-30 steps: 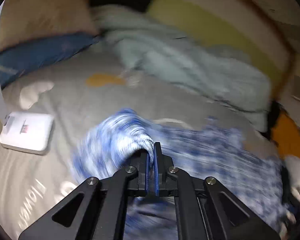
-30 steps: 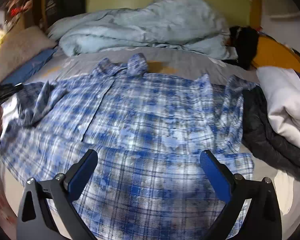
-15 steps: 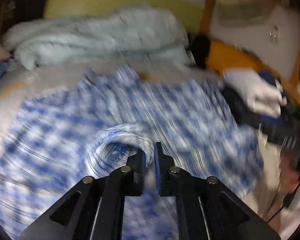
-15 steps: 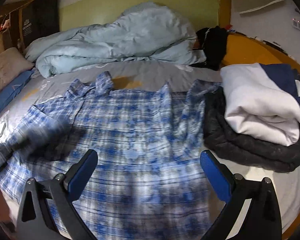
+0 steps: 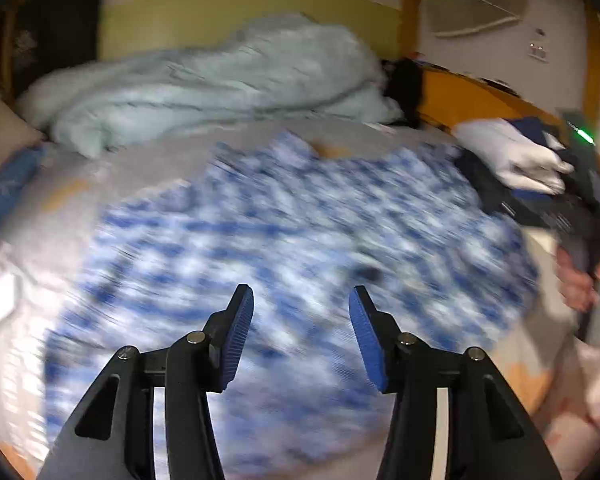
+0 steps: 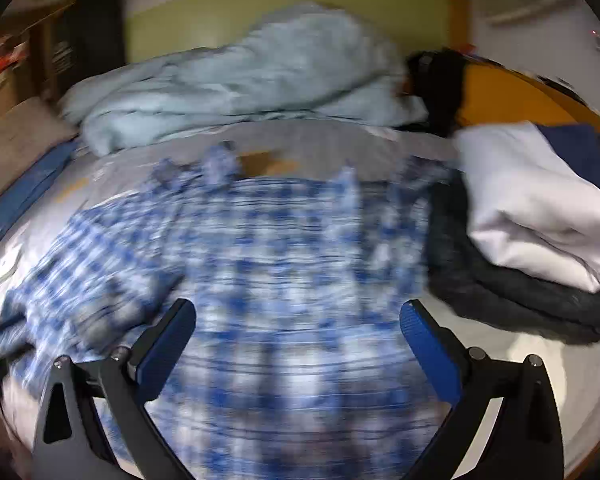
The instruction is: Fold large clothes
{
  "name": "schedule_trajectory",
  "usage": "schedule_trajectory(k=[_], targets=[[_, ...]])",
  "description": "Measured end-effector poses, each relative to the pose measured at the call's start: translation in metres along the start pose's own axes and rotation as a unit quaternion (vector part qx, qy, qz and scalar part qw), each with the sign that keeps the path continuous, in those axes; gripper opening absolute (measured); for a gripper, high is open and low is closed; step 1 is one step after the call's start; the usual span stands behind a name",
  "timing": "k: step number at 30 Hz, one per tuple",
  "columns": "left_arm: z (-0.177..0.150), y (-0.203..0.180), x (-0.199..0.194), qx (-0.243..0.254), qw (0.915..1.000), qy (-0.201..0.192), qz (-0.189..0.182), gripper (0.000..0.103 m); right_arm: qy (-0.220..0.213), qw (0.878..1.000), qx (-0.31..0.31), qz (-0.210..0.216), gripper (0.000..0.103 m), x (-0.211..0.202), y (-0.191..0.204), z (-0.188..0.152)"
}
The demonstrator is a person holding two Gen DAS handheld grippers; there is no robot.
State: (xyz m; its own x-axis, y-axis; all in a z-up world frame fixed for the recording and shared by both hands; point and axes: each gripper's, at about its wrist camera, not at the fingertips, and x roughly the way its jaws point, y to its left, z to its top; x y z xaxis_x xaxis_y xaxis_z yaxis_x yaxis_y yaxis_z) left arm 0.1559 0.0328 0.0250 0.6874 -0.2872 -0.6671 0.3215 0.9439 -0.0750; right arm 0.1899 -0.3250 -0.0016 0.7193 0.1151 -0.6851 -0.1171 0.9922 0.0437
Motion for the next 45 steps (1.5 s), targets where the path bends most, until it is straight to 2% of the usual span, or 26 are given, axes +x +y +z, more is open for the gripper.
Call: schedule_trajectory(k=[1, 4, 6, 7, 8, 10, 11, 12, 15, 17, 20, 22, 24, 25, 27, 29, 31, 34, 38, 39, 41, 45], targets=[[0.006, 0.009, 0.000, -0.006, 0.9999, -0.006, 0.007, 0.049, 0.006, 1.000, -0.007, 0.006, 0.099, 0.000, 0.009, -0.001], [0.022, 0.036, 0.004, -0.034, 0.9988, -0.027, 0.022, 0.049, 0.014, 0.997, -0.038, 0.069, 0.097, -0.009, 0.053, -0.004], [0.027, 0.048, 0.003, -0.039, 0.9974, -0.037, 0.048, 0.049, 0.010, 0.993, -0.077, 0.091, 0.095, -0.013, 0.085, -0.008], [0.028, 0.054, 0.003, -0.043, 0.9963, -0.038, 0.064, 0.049, 0.012, 0.991, -0.094, 0.097, 0.091, -0.013, 0.098, -0.010], [0.030, 0.062, 0.002, -0.051, 0.9960, -0.035, 0.065, 0.049, 0.019, 0.987, -0.116, 0.109, 0.086, -0.010, 0.115, -0.013], [0.029, 0.083, -0.001, -0.086, 0.9951, -0.026, 0.040, 0.050, 0.040, 0.980, -0.143, 0.131, 0.079, -0.002, 0.136, -0.019], [0.028, 0.093, -0.003, -0.104, 0.9936, -0.025, 0.035, 0.050, 0.047, 0.977, -0.159, 0.133, 0.073, 0.002, 0.148, -0.022], [0.027, 0.102, -0.008, -0.112, 0.9927, -0.030, 0.036, 0.050, 0.048, 0.975, -0.173, 0.130, 0.072, 0.006, 0.158, -0.025], [0.023, 0.116, -0.017, -0.100, 0.9916, -0.039, 0.073, 0.050, 0.047, 0.971, -0.195, 0.133, 0.072, 0.015, 0.183, -0.027], [0.021, 0.124, -0.017, -0.103, 0.9905, -0.042, 0.081, 0.050, 0.057, 0.968, -0.209, 0.130, 0.072, 0.026, 0.199, -0.027], [0.019, 0.130, -0.011, -0.108, 0.9891, -0.037, 0.093, 0.051, 0.080, 0.969, -0.207, 0.107, 0.072, 0.050, 0.211, -0.028], [0.015, 0.128, -0.006, -0.102, 0.9876, -0.032, 0.115, 0.052, 0.103, 0.970, -0.206, 0.074, 0.072, 0.065, 0.214, -0.030], [0.011, 0.130, 0.000, -0.110, 0.9877, -0.021, 0.109, 0.054, 0.124, 0.973, -0.177, 0.077, 0.071, 0.075, 0.206, -0.031], [0.010, 0.132, 0.003, -0.122, 0.9873, -0.013, 0.101, 0.054, 0.125, 0.974, -0.173, 0.079, 0.067, 0.074, 0.203, -0.031], [0.008, 0.138, 0.006, -0.143, 0.9864, -0.003, 0.082, 0.054, 0.113, 0.975, -0.180, 0.063, 0.047, 0.068, 0.194, -0.030], [0.008, 0.140, 0.003, -0.149, 0.9854, -0.008, 0.081, 0.054, 0.102, 0.977, -0.181, 0.054, 0.023, 0.061, 0.184, -0.027], [0.009, 0.139, -0.003, -0.144, 0.9850, -0.020, 0.093, 0.054, 0.081, 0.982, -0.169, 0.033, 0.016, 0.048, 0.165, -0.021], [0.009, 0.137, -0.010, -0.139, 0.9841, -0.031, 0.106, 0.054, 0.048, 0.989, -0.134, -0.027, 0.014, 0.032, 0.126, -0.008], [0.006, 0.138, -0.011, -0.144, 0.9840, -0.027, 0.101, 0.054, 0.079, 0.994, -0.063, -0.029, 0.016, 0.030, 0.068, -0.004], [0.005, 0.137, -0.010, -0.142, 0.9843, -0.026, 0.102, 0.054, 0.084, 0.994, -0.051, -0.037, 0.019, 0.031, 0.055, -0.007], [0.004, 0.132, -0.010, -0.132, 0.9854, -0.025, 0.105, 0.054, 0.094, 0.994, -0.031, -0.044, 0.033, 0.031, 0.031, -0.015], [0.002, 0.122, -0.005, -0.110, 0.9866, -0.023, 0.118, 0.054, 0.109, 0.994, 0.020, -0.007, 0.042, 0.023, -0.003, -0.027]])
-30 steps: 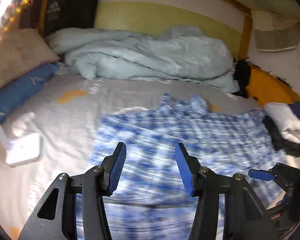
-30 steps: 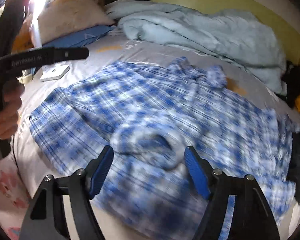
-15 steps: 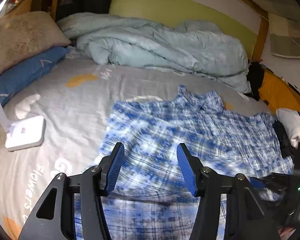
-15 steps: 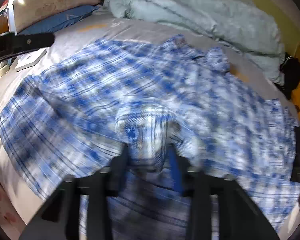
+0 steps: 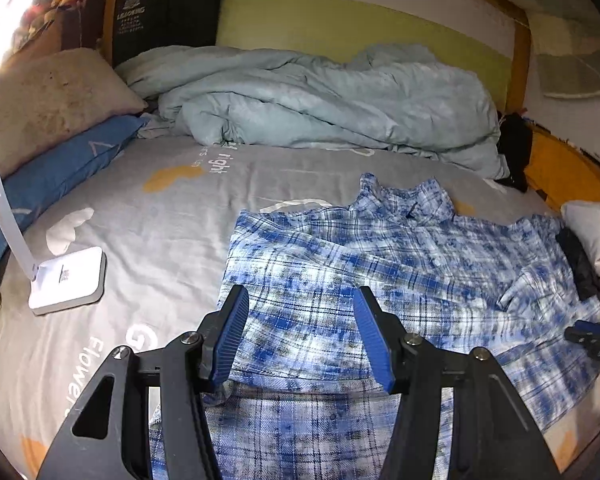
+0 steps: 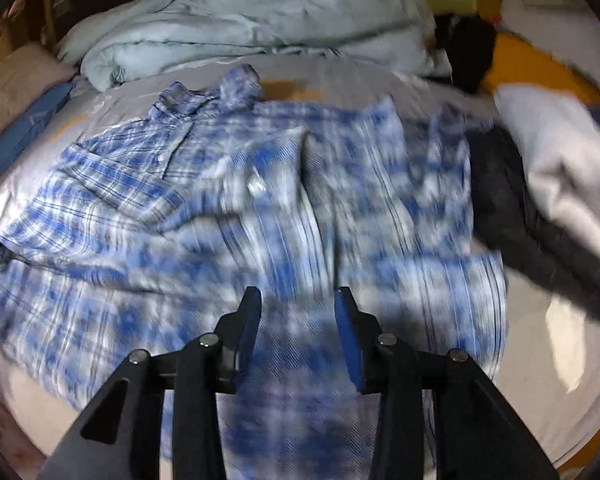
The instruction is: Fold large clothes
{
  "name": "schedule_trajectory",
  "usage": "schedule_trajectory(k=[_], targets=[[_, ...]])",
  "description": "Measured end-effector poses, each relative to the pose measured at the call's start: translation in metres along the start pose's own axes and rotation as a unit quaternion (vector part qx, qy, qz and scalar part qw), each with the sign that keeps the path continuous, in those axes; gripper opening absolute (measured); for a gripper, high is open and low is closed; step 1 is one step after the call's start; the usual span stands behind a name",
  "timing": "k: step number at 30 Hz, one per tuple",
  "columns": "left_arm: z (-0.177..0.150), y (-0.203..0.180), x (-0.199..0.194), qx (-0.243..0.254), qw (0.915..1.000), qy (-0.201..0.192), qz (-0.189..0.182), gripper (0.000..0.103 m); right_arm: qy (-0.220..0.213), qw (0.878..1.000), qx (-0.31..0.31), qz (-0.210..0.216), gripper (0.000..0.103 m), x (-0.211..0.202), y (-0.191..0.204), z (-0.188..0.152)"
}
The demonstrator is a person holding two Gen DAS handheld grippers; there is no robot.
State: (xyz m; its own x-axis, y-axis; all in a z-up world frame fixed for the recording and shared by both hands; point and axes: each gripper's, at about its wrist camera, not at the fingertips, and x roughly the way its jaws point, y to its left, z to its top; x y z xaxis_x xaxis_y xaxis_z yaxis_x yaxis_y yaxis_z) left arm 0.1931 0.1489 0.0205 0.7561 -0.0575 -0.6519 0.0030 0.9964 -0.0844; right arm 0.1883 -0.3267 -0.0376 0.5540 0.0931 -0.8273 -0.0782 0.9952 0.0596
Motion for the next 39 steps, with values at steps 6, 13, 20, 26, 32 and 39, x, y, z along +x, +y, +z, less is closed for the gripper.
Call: schedule_trajectory(k=[6, 13, 20, 26, 32, 39], targets=[[-0.005, -0.009, 0.009, 0.016, 0.9996, 0.002, 0.022, 0.054, -0.022, 0.998, 0.047, 0.043, 0.062, -0.003, -0.018, 0.027], [-0.007, -0.001, 0.021, 0.011, 0.9989, 0.013, 0.043, 0.054, 0.029, 0.999, 0.008, 0.034, 0.067, 0.064, -0.005, 0.064], [0.016, -0.002, 0.050, 0.137, 0.9819, -0.019, 0.130, 0.059, 0.017, 0.999, -0.021, 0.024, 0.016, 0.083, 0.001, 0.069], [0.037, 0.022, 0.099, 0.117, 0.9903, 0.064, 0.040, 0.059, -0.095, 0.993, -0.063, -0.023, 0.002, 0.047, 0.018, 0.087], [0.030, 0.033, 0.144, 0.075, 0.9864, 0.144, -0.025, 0.061, -0.266, 0.962, -0.067, -0.003, 0.002, -0.049, 0.034, 0.110], [0.015, 0.021, 0.159, 0.100, 0.9850, 0.127, 0.061, 0.003, -0.096, 0.992, -0.041, -0.072, 0.002, 0.061, 0.017, 0.101]])
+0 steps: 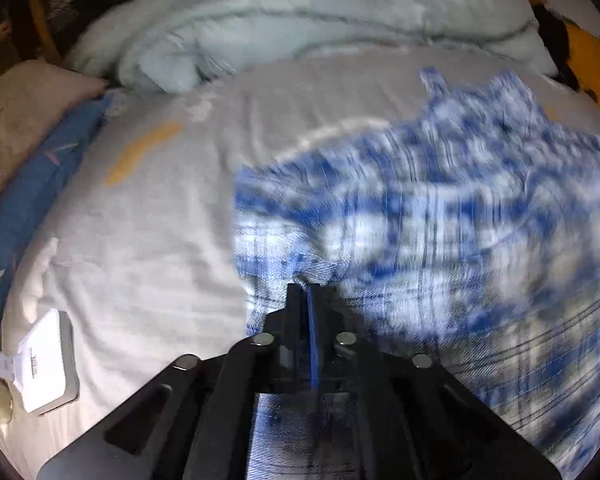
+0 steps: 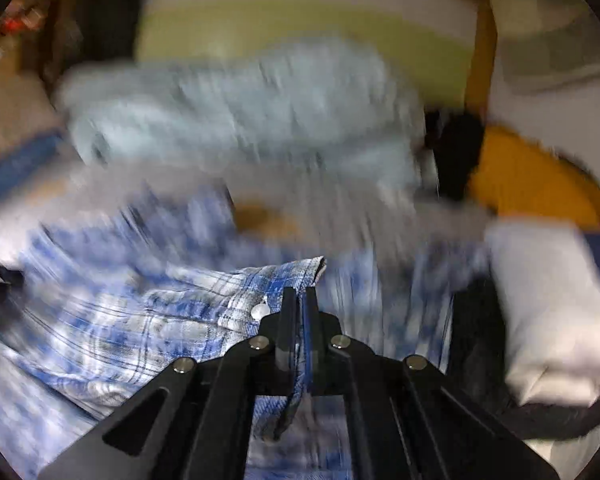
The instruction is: Fold large clothes
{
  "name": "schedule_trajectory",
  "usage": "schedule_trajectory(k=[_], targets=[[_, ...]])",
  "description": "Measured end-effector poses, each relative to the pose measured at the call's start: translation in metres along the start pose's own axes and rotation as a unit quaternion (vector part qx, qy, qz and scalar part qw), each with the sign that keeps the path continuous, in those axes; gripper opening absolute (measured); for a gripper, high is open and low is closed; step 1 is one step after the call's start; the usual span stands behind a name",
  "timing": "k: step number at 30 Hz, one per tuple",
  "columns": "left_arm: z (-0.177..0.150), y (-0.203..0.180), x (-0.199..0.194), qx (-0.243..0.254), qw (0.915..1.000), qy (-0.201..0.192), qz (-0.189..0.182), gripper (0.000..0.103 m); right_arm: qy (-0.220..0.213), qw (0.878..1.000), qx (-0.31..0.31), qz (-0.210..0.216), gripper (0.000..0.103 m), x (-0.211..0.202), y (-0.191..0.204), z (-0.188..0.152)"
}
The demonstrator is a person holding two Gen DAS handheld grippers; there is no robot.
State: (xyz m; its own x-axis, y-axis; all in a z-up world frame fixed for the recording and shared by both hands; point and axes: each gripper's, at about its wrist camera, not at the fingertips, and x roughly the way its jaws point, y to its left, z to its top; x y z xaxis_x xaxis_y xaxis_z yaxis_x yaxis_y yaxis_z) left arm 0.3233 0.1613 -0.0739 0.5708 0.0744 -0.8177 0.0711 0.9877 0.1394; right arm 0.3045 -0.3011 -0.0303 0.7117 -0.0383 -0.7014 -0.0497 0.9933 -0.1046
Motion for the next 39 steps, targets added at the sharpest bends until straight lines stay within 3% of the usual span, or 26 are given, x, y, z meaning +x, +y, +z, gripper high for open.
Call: schedule_trajectory(k=[2, 3, 5, 7, 10, 11, 13, 17, 20, 22, 24, 27, 31, 33, 34, 35, 36, 39], targets=[[0.003, 0.010, -0.015, -0.037, 0.9989, -0.024, -0.015, 0.003, 0.018, 1.000, 0.012, -0.003, 0.002, 0.013, -0.008, -0.008], [0.004, 0.016, -0.024, -0.055, 0.9976, -0.035, -0.024, 0.003, 0.006, 1.000, 0.017, -0.001, 0.002, 0.012, -0.008, -0.006], [0.004, 0.020, -0.037, -0.068, 0.9956, -0.058, -0.026, 0.003, -0.050, 0.998, 0.031, 0.013, 0.002, -0.006, -0.011, 0.003], [0.003, 0.020, -0.049, -0.068, 0.9943, -0.080, -0.016, 0.003, -0.136, 0.989, 0.055, 0.026, 0.002, -0.045, -0.016, 0.015], [0.002, 0.023, -0.054, -0.079, 0.9929, -0.089, -0.005, 0.003, -0.196, 0.978, 0.063, 0.038, 0.002, -0.075, -0.020, 0.023], [0.004, 0.025, -0.049, -0.077, 0.9934, -0.085, 0.007, 0.003, -0.189, 0.980, 0.044, 0.039, 0.002, -0.071, -0.018, 0.026], [0.008, 0.027, -0.036, -0.074, 0.9944, -0.071, 0.025, 0.003, -0.127, 0.992, 0.008, 0.017, 0.002, -0.034, -0.008, 0.030], [0.000, 0.031, -0.008, -0.089, 0.9956, -0.018, 0.024, 0.007, -0.004, 1.000, 0.021, -0.014, 0.002, 0.044, -0.012, 0.013], [-0.002, 0.036, -0.003, -0.106, 0.9941, -0.009, 0.018, 0.026, 0.035, 0.998, 0.050, 0.002, 0.002, 0.063, -0.027, 0.011], [0.000, 0.039, -0.011, -0.111, 0.9934, -0.027, 0.005, 0.036, 0.016, 0.998, 0.057, -0.010, 0.001, 0.054, -0.035, 0.017], [0.000, 0.039, -0.026, -0.105, 0.9933, -0.048, 0.002, 0.053, -0.013, 0.998, 0.051, -0.035, 0.002, 0.043, -0.040, 0.023], [-0.001, 0.046, -0.052, -0.113, 0.9901, -0.084, -0.002, 0.065, -0.010, 0.996, 0.086, 0.010, 0.002, 0.030, -0.055, 0.029], [-0.002, 0.050, -0.098, -0.116, 0.9847, -0.130, -0.001, 0.078, -0.037, 0.995, 0.086, 0.044, 0.002, -0.012, -0.053, 0.032], [-0.002, 0.048, -0.122, -0.124, 0.9802, -0.155, -0.003, 0.085, -0.052, 0.991, 0.095, 0.084, 0.003, -0.039, -0.060, 0.030], [-0.002, 0.047, -0.134, -0.129, 0.9777, -0.166, -0.008, 0.085, -0.062, 0.986, 0.108, 0.110, 0.012, -0.052, -0.066, 0.029], [-0.004, 0.046, -0.145, -0.134, 0.9751, -0.176, -0.018, 0.085, -0.076, 0.981, 0.124, 0.130, 0.028, -0.069, -0.072, 0.027], [-0.005, 0.044, -0.154, -0.136, 0.9730, -0.184, -0.029, 0.085, -0.089, 0.979, 0.127, 0.135, 0.034, -0.079, -0.076, 0.026], [-0.011, 0.036, -0.176, -0.139, 0.9695, -0.197, -0.047, 0.085, -0.121, 0.977, 0.118, 0.132, 0.036, -0.111, -0.084, 0.019]])
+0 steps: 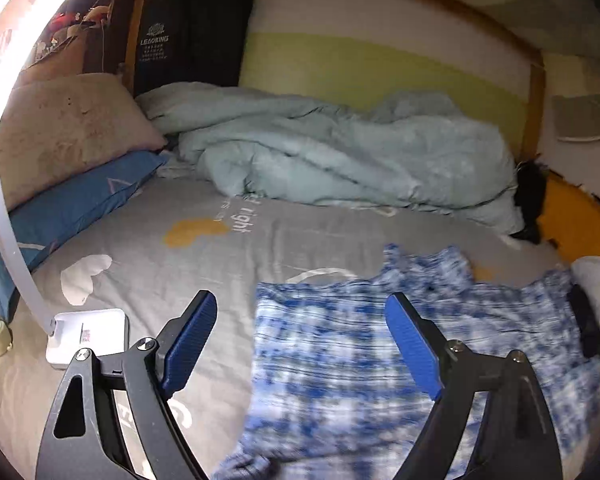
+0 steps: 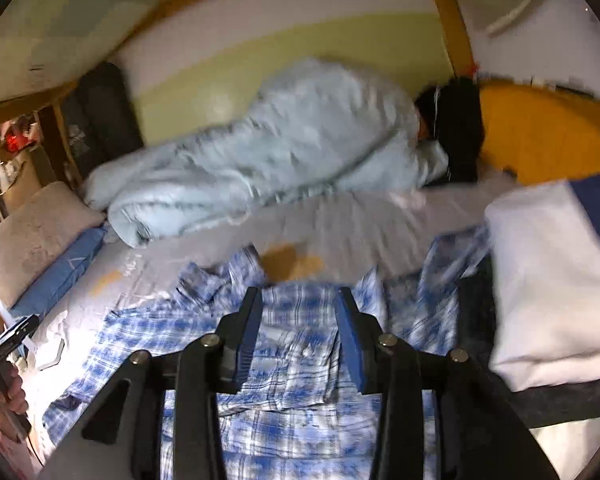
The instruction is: Fold large clothes
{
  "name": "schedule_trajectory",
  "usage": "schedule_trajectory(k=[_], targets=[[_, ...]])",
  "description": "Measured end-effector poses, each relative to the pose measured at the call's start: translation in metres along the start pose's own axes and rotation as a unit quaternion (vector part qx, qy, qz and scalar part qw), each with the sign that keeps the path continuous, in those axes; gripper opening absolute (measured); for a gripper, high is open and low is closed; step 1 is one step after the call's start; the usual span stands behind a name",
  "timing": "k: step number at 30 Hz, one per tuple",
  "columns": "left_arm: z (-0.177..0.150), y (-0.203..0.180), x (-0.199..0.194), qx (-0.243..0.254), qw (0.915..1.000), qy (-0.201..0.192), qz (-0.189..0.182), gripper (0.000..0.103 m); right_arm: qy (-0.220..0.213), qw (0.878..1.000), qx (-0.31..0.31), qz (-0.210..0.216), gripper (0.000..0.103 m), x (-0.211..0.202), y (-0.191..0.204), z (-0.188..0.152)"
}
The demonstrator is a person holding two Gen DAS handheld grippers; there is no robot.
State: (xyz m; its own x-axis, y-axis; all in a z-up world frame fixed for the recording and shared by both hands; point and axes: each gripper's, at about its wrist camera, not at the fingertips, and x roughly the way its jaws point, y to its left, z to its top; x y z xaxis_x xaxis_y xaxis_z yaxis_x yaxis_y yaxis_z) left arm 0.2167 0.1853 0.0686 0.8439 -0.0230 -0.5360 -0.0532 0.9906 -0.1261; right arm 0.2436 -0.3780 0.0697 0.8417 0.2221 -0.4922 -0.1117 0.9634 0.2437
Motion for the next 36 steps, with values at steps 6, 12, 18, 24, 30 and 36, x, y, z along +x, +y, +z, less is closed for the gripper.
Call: schedule_trajectory(k=[6, 12, 18, 24, 30, 36], targets=[[-0.010, -0.025, -0.008, 0.014, 0.9998, -0.012, 0.011, 0.088, 0.024, 0.998, 0.052, -0.020, 0.040, -0.008, -0.034, -0.010], [-0.036, -0.032, 0.014, 0.028, 0.9991, 0.031, 0.009, 0.088, 0.116, 0.988, 0.089, -0.057, 0.016, 0.030, -0.061, -0.022], [-0.048, -0.026, 0.041, 0.014, 0.9975, 0.068, 0.016, 0.088, 0.191, 0.972, 0.076, -0.114, 0.016, 0.073, -0.065, -0.040], [-0.060, -0.040, 0.057, 0.053, 0.9950, 0.084, 0.013, 0.088, 0.167, 0.961, 0.085, -0.204, 0.029, 0.099, -0.076, -0.048], [-0.068, -0.040, 0.066, 0.050, 0.9934, 0.103, 0.006, 0.088, 0.176, 0.944, 0.127, -0.248, 0.016, 0.130, -0.109, -0.049], [-0.071, -0.041, 0.069, 0.055, 0.9928, 0.107, 0.003, 0.088, 0.167, 0.948, 0.110, -0.248, 0.013, 0.129, -0.107, -0.051]])
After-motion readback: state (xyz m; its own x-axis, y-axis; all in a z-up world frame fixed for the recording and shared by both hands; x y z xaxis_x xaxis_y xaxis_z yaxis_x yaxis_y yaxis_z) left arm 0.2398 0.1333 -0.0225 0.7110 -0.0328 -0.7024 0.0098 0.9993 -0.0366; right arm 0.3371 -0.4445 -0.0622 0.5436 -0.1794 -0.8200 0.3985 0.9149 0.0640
